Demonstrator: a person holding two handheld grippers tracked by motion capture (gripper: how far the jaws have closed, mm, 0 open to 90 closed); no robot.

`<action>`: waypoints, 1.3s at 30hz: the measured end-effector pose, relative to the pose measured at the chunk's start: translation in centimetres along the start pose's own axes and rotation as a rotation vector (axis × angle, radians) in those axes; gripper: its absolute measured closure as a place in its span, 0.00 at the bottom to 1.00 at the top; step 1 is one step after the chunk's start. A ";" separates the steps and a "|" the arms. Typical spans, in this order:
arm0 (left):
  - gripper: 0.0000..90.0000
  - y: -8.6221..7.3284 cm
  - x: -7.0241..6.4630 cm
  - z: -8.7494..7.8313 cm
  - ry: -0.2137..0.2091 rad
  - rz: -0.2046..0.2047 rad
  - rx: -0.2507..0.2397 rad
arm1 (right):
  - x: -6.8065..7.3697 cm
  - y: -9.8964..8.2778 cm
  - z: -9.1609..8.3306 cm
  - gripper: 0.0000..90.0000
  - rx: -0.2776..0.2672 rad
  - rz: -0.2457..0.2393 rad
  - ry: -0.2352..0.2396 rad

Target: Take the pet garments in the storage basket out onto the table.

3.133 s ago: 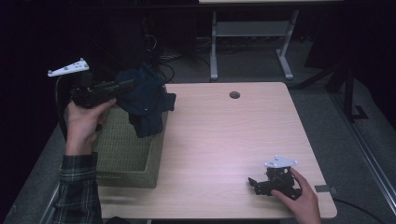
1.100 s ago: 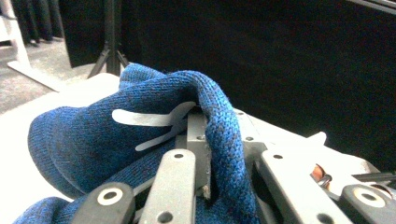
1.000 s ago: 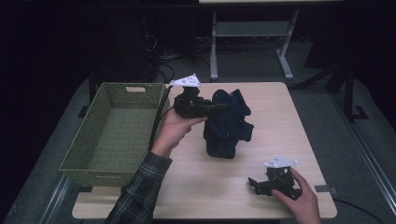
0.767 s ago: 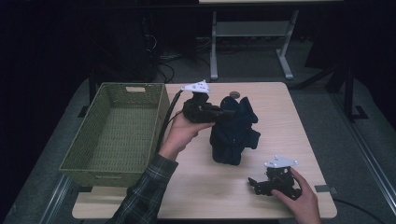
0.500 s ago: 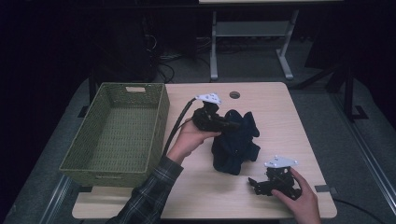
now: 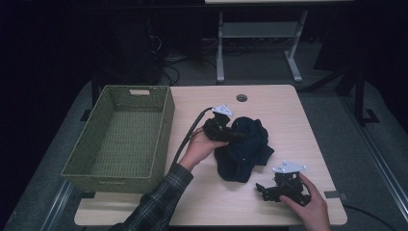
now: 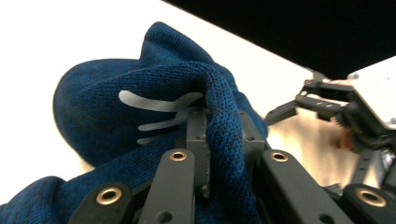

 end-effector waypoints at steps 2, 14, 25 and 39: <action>0.89 -0.1 0.4 0.4 0.023 -0.013 0.001 | 0.0 0.0 0.0 0.00 -0.001 0.000 0.000; 0.85 -1.3 2.1 2.3 0.079 -0.011 0.058 | 0.0 0.0 0.0 0.01 -0.003 -0.004 -0.001; 0.41 -0.7 1.7 0.6 0.113 0.031 0.025 | 0.0 0.0 0.0 0.01 -0.001 0.001 0.001; 0.18 -1.2 1.3 -2.8 0.180 0.065 -0.021 | 0.0 0.0 0.0 0.01 0.000 -0.002 0.000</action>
Point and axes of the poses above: each handheld gripper's, and its own axes: z roughly forward along the jaws, y roughly out of its top, x roughly to its left, the point moved 7 cm from there along z, roughly forward along the jaws, and after that the axes turned 14 degrees about -z, right-handed, at the moved point
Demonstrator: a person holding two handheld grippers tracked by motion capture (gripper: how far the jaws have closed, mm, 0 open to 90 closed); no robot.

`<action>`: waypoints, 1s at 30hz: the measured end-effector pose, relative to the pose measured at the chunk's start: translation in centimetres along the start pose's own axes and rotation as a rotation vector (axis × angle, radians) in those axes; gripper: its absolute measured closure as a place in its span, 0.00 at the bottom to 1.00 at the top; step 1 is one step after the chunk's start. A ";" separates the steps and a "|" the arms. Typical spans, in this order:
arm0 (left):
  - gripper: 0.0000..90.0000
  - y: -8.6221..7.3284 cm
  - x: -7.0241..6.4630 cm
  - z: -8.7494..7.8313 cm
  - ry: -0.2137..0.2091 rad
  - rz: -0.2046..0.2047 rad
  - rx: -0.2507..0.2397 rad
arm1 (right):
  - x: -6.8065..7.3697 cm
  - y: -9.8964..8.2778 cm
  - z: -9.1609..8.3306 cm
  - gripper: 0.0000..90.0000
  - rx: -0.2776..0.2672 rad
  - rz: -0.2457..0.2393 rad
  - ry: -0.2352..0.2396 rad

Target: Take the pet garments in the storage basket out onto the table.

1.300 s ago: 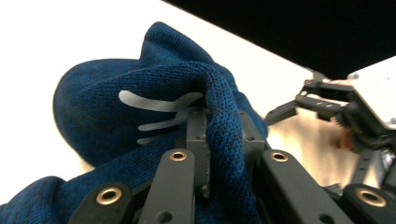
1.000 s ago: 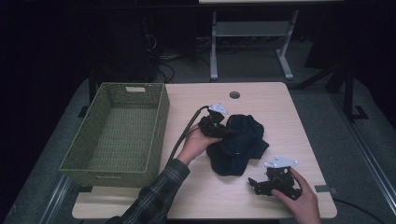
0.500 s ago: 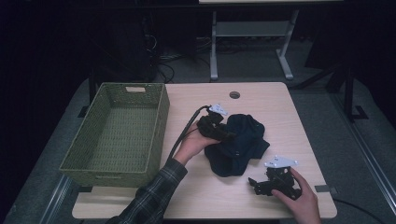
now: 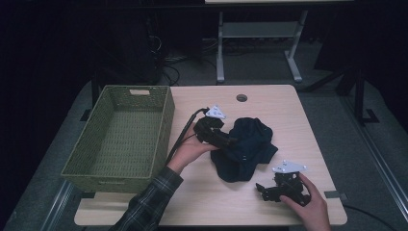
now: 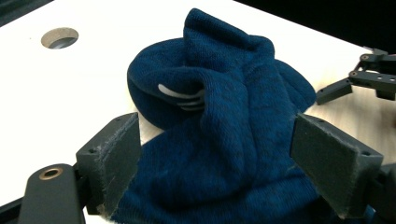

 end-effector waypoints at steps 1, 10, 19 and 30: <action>0.17 -0.1 0.0 -0.3 0.003 0.003 0.002 | 0.0 0.0 0.0 0.00 0.000 0.000 0.000; 0.17 -1.5 0.3 -2.6 0.033 -0.008 -0.028 | 0.0 0.0 0.0 0.01 0.000 0.000 0.000; 0.16 -3.4 0.4 -3.9 0.059 -0.031 -0.046 | 0.0 0.0 0.0 0.01 0.000 0.000 0.000; 0.15 -6.3 -0.3 -3.9 0.084 -0.036 -0.013 | 0.0 0.0 0.0 0.01 0.000 -0.001 0.000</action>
Point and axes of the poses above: each handheld gripper's, and its own axes: z roughly forward along the jaws, y roughly out of its top, x roughly to its left, the point moved 7 cm from there along z, roughly forward along the jaws, and after that the axes turned 14 degrees about -z, right-handed, at the moved point
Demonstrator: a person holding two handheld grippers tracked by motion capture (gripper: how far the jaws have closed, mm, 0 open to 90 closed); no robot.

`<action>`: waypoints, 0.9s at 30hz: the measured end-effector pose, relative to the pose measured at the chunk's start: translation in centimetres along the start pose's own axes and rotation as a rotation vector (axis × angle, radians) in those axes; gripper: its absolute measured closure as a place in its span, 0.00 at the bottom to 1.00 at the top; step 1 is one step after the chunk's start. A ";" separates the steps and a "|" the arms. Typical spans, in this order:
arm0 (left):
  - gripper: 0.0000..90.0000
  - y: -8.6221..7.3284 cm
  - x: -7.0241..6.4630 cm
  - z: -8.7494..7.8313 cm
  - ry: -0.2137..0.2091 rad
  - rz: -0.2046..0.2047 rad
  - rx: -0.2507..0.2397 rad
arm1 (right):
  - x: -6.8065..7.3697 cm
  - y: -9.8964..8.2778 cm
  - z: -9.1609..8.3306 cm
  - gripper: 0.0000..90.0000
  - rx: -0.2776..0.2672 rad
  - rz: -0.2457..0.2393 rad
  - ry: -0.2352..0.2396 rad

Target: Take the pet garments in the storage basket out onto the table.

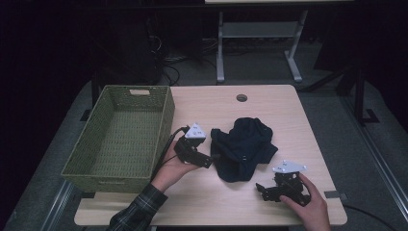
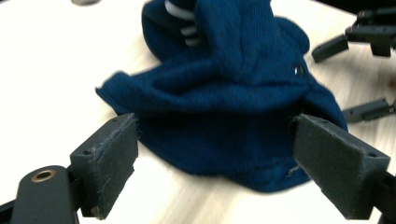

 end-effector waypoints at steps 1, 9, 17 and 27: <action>0.15 -0.3 0.1 0.0 0.005 0.005 0.012 | 0.0 0.0 0.0 0.01 0.000 0.000 0.000; 0.15 -2.9 0.0 0.5 0.035 -0.005 0.051 | 0.0 0.0 0.0 0.01 -0.001 -0.003 -0.001; 0.15 -5.2 0.1 1.0 0.079 -0.013 0.082 | 0.0 0.0 0.0 0.00 -0.002 -0.004 -0.001; 0.15 -7.8 0.8 2.0 0.130 0.006 0.136 | 0.0 0.0 0.0 0.01 -0.003 -0.005 -0.001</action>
Point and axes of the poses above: each handheld gripper's, and its own axes: z roughly forward along the jaws, y roughly out of its top, x roughly to its left, the point moved 7 cm from there along z, roughly forward along the jaws, and after that the axes turned 14 degrees about -z, right-handed, at the moved point
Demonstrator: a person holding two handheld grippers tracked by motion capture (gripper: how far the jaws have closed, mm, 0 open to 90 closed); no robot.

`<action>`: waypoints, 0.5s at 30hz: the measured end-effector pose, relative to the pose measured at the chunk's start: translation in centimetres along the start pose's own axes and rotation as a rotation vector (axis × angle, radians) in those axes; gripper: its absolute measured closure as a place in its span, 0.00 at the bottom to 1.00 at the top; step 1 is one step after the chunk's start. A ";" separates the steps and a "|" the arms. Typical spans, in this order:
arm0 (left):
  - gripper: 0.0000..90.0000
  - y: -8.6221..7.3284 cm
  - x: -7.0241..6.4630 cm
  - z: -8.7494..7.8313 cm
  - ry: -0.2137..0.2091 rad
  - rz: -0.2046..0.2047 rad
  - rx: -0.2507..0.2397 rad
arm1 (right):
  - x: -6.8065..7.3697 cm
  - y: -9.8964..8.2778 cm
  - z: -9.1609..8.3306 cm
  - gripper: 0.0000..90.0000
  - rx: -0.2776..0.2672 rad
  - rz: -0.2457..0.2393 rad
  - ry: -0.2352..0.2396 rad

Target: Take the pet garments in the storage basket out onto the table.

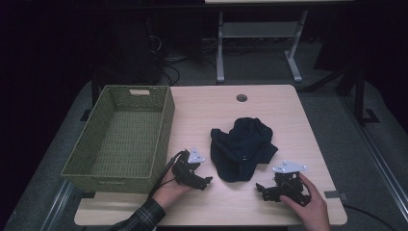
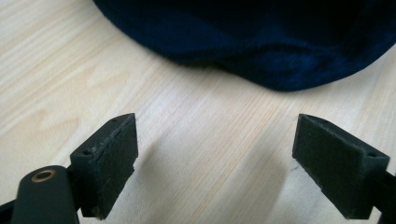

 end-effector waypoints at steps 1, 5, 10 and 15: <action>0.15 -0.2 0.1 0.1 0.011 0.007 0.005 | 0.0 0.0 0.0 0.01 0.000 0.000 0.000; 0.15 -0.2 0.3 0.3 0.010 -0.002 -0.027 | 0.0 0.0 0.0 0.01 0.000 0.000 0.000; 0.14 -0.5 0.5 0.6 -0.021 -0.013 -0.088 | 0.0 0.0 0.0 0.01 0.000 -0.001 0.000; 0.14 -0.5 0.5 0.5 -0.017 -0.017 -0.089 | 0.0 0.0 0.0 0.00 0.000 -0.001 0.000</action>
Point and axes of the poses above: each handheld gripper's, and its own axes: z roughly forward along the jaws, y roughly out of its top, x roughly to its left, the point moved 7 cm from there along z, roughly forward along the jaws, and after that the axes turned 14 degrees about -z, right-handed, at the moved point
